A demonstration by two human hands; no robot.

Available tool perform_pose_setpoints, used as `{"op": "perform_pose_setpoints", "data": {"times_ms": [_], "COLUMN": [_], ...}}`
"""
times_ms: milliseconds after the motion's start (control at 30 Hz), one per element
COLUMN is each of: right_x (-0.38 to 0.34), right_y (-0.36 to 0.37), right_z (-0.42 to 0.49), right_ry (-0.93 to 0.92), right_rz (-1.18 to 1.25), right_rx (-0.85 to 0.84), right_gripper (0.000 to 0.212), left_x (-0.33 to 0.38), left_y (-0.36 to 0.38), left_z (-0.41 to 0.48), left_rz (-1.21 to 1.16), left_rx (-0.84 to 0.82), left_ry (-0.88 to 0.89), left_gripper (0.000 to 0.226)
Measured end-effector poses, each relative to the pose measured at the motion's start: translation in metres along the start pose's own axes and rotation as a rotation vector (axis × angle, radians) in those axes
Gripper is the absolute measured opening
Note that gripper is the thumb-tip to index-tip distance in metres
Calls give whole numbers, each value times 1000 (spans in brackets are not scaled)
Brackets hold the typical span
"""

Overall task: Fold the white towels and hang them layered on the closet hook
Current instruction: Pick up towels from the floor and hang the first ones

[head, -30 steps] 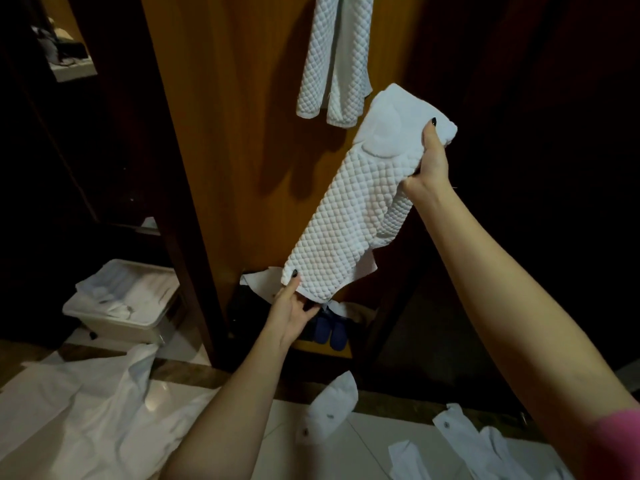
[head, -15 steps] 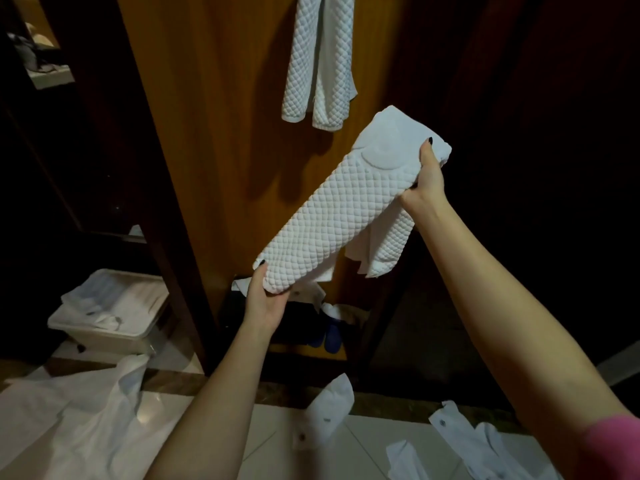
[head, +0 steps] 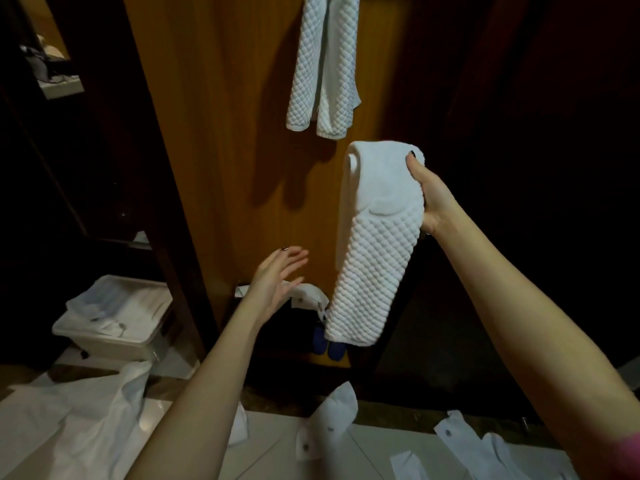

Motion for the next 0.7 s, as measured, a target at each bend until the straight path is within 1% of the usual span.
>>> {"op": "perform_pose_setpoints", "data": {"times_ms": [133, 167, 233, 267, 300, 367, 400, 467, 500, 533, 567, 633, 700], "right_x": [11, 12, 14, 15, 15, 14, 14, 15, 15, 15, 15, 15, 12], "right_y": [-3, -4, -6, -6, -7, -6, -5, -4, -3, -3, -3, -4, -8], "right_z": [-8, -10, -16, -18, -20, -23, -24, -25, -25, -25, -25, -25, -25], "right_ry": [65, 74, 86, 87, 86, 82, 83, 85, 81, 75, 70, 55, 36], "right_rz": [-83, -84, -73, -69, -68, -77, -86, -108, -118, -123, -119, -101, -70], "right_rx": [-23, -26, -30, -29, -30, -35, -38, -46, -48, -47, -45, -38, -33], "right_gripper": [43, 44, 44, 44, 43, 43, 42, 41, 40, 40, 41, 41, 42], "left_x": [44, 53, 70, 76, 79, 77, 73, 69, 68, 67, 63, 55, 45], "left_y": [65, 76, 89, 93, 95, 98, 99, 99, 98, 97, 97, 100, 100], "left_z": [-9, -13, -19, -22, -24, -24, -24, -25, -25, -24, -24, -26, -30], "left_rz": [187, 228, 304, 325, 333, 354, 370, 423, 455, 488, 504, 486, 474], "left_rx": [-225, -245, -242, -237, -234, -246, -258, -244, -218, -203, -216, -307, -390], "left_ry": [170, 213, 308, 347, 360, 322, 295, 282, 276, 273, 263, 227, 180], "left_gripper": [34, 34, 27, 28, 35, 52, 52, 29, 21, 23, 27, 39, 58]}}
Point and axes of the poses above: each hand's wrist, its own z-axis towards the middle knuckle, its own y-axis out of the palm, x = y × z, the point moved 8 cm from there along z, towards the middle knuckle, and after that the axes turned 9 degrees about z, right-handed, at the moved point
